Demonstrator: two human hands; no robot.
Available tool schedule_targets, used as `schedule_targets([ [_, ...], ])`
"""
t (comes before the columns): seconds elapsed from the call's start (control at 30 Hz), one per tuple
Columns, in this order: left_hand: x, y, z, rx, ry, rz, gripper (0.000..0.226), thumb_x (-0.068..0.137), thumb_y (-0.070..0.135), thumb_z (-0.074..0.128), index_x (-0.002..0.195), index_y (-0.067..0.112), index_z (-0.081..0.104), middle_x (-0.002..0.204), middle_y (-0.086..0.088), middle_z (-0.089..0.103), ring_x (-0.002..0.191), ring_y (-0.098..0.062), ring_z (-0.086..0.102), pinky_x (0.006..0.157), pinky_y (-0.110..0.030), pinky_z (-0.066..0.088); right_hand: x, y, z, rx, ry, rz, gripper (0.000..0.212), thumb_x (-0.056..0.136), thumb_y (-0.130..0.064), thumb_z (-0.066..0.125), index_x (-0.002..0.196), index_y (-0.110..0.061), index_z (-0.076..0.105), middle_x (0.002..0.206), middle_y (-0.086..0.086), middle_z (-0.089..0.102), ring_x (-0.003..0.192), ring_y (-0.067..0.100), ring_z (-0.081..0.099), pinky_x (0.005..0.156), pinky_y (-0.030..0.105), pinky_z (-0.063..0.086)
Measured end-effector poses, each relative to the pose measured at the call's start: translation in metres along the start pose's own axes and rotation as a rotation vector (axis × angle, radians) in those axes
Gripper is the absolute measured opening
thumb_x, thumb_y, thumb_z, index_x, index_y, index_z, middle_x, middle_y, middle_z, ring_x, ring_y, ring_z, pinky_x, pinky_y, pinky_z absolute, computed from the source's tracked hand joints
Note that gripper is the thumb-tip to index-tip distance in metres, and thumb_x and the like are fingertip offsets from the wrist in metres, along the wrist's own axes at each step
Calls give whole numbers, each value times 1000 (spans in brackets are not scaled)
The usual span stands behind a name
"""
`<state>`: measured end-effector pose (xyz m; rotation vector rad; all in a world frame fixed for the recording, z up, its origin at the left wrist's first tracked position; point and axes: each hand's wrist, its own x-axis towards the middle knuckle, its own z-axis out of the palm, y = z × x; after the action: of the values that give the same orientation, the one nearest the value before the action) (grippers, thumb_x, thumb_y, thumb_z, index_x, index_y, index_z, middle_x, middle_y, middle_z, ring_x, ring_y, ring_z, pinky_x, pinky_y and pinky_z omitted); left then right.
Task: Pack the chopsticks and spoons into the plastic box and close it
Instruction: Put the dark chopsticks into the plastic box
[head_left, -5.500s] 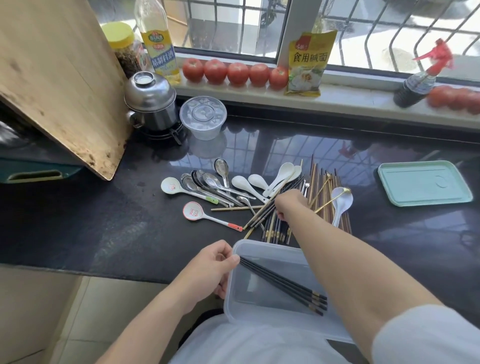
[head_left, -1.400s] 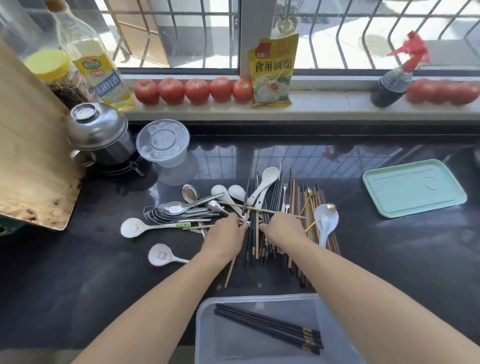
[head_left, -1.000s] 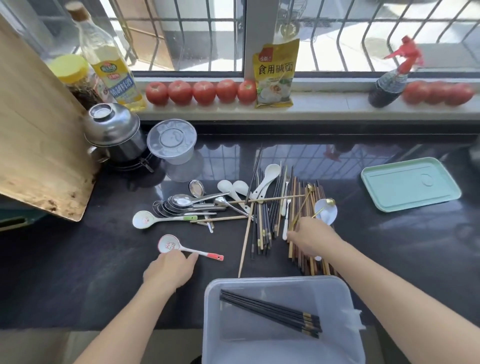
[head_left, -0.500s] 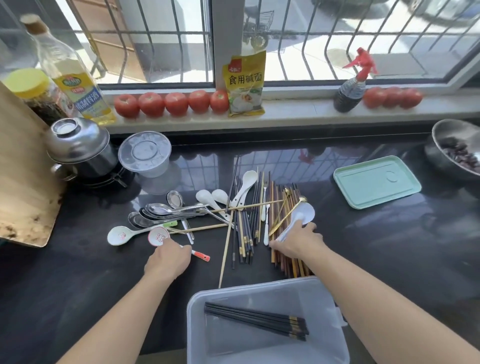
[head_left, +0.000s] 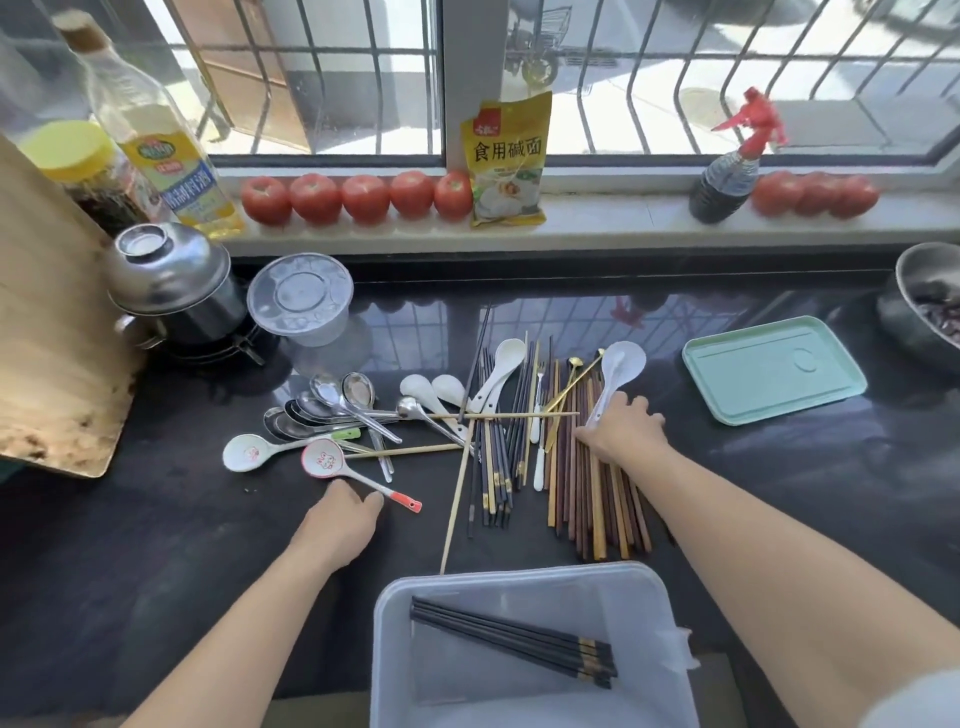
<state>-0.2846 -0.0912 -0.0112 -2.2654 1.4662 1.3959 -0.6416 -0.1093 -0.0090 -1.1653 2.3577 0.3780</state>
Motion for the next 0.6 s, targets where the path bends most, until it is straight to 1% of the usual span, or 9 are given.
schedule_targets([
  [0.07,-22,-3,0,-167,-84,9,36,102,45,53,106,10,58,96,-10,69,79,-25,66,82,-41,59,-13,2,4,62,-38,4,98,85,-67,57,152,-7,18,148,21,31,133,43,38,104,49,39],
  [0.13,-44,-4,0,-355,-180,55,35,105,41,53,104,8,65,88,-7,67,73,-20,63,78,-42,59,-30,6,13,55,-129,8,115,81,-73,58,158,-14,-3,162,21,6,143,47,24,109,53,36],
  [0.17,-54,-5,1,-428,-209,100,36,106,40,53,100,7,67,83,-5,67,71,-18,62,75,-41,56,-38,8,19,23,-183,-10,121,80,-76,58,158,-18,-14,165,18,-8,146,49,15,111,56,33],
  [0.2,-63,-6,1,-461,-223,151,38,107,41,52,95,8,68,78,-3,65,70,-17,59,73,-39,53,-44,9,25,-15,-232,-39,123,79,-77,57,155,-22,-23,164,15,-18,148,50,8,113,58,30],
  [0.27,-75,-6,6,-409,-217,247,44,106,47,50,85,11,64,71,2,60,68,-14,53,72,-36,45,-48,10,35,-106,-276,-102,124,81,-75,57,151,-25,-32,162,13,-28,147,53,-4,114,59,27],
  [0.33,-83,-6,11,-342,-186,325,49,106,51,48,77,11,56,67,5,52,65,-12,45,69,-35,36,-46,12,35,-174,-264,-126,123,82,-73,59,150,-26,-33,162,14,-27,147,54,-7,116,61,23],
  [0.43,-83,-8,11,-364,-125,402,51,104,52,49,73,13,42,67,3,40,64,-15,36,67,-36,30,-33,19,28,-182,-216,-122,116,86,-68,58,153,-27,-27,164,16,-16,146,56,-1,117,60,18],
  [0.53,-83,-14,8,-346,-142,440,51,99,57,55,78,12,44,68,2,43,64,-15,39,64,-37,37,-18,27,16,-158,-178,-122,109,89,-65,57,157,-26,-18,166,16,-6,146,55,3,118,58,16],
  [0.6,-84,-19,8,-260,-104,455,45,98,53,61,80,13,50,67,4,48,62,-13,43,63,-37,41,-11,30,9,-154,-147,-147,105,90,-63,57,158,-24,-13,166,17,0,147,53,7,119,56,16],
])
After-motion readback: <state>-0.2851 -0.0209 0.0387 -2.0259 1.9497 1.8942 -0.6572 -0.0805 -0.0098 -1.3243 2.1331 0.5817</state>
